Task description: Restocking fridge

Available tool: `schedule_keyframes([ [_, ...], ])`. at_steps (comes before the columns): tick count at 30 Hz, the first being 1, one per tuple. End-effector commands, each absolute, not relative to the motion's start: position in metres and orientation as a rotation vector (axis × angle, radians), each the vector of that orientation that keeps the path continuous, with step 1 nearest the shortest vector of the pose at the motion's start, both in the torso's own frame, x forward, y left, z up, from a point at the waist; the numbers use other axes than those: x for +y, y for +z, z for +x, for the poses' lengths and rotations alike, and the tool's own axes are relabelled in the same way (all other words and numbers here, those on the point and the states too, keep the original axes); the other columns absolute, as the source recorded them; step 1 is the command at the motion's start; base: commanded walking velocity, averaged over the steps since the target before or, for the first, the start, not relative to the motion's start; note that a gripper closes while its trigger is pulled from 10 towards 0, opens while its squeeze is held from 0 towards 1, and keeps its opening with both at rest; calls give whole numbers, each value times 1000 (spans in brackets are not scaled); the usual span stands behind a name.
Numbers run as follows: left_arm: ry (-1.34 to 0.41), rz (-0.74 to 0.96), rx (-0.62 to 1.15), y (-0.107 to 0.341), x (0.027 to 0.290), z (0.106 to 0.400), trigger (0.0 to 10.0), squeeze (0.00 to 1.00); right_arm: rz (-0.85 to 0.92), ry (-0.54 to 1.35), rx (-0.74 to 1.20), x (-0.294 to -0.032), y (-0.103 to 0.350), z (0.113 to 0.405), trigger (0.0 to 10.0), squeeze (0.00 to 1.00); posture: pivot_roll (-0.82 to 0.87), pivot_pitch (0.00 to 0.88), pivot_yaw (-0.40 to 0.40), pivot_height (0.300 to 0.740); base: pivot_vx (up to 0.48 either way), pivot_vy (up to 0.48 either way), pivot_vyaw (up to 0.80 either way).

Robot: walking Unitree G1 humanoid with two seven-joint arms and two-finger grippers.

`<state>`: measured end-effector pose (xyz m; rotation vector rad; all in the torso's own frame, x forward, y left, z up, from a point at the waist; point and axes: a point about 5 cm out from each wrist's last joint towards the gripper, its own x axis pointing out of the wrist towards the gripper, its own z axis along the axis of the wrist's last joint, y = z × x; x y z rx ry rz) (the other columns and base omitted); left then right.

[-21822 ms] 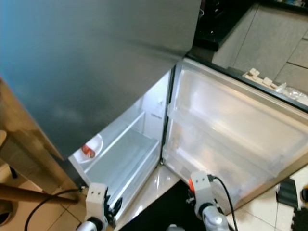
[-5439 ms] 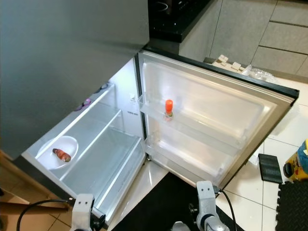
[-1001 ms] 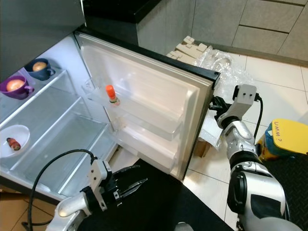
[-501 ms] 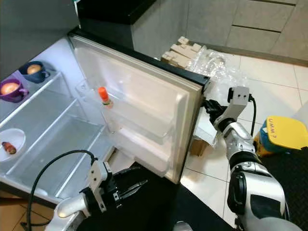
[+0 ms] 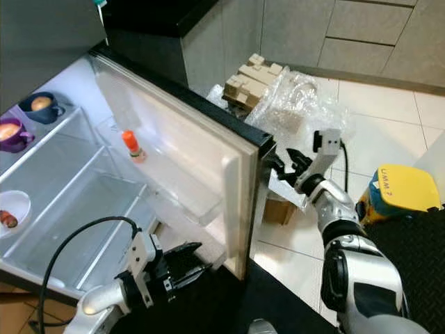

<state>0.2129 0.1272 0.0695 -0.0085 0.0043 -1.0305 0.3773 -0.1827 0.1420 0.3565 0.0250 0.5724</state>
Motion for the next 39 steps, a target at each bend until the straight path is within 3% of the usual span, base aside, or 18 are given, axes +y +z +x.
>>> schedule_keyframes([
  [1,-1047,12,45,65,130,208,10000,0,358,605,49,-179,136,374,10000,1000,-143,129,24,740,0,0,0],
  [8,-1055,13,49,65,129,206,10000,0,391,759,63,-164,132,369,10000,1000,-145,131,22,740,0,0,0],
  [13,-1062,14,51,65,128,205,10000,0,318,690,76,-168,128,369,10000,1000,-145,132,21,740,0,0,0],
  [14,-1068,14,52,65,128,205,10000,0,271,625,81,-174,126,369,10000,0,-145,132,21,740,0,0,0],
  [27,-1208,-15,47,72,103,202,10000,0,193,269,162,-214,100,360,10000,0,-152,139,15,740,0,0,0],
  [31,-1215,-14,33,75,97,205,10000,0,217,288,160,-210,90,353,10000,0,-161,145,23,740,0,0,0],
  [39,-1248,-13,46,77,98,202,10000,0,256,497,129,-167,85,349,10000,0,-162,155,35,740,0,0,0],
])
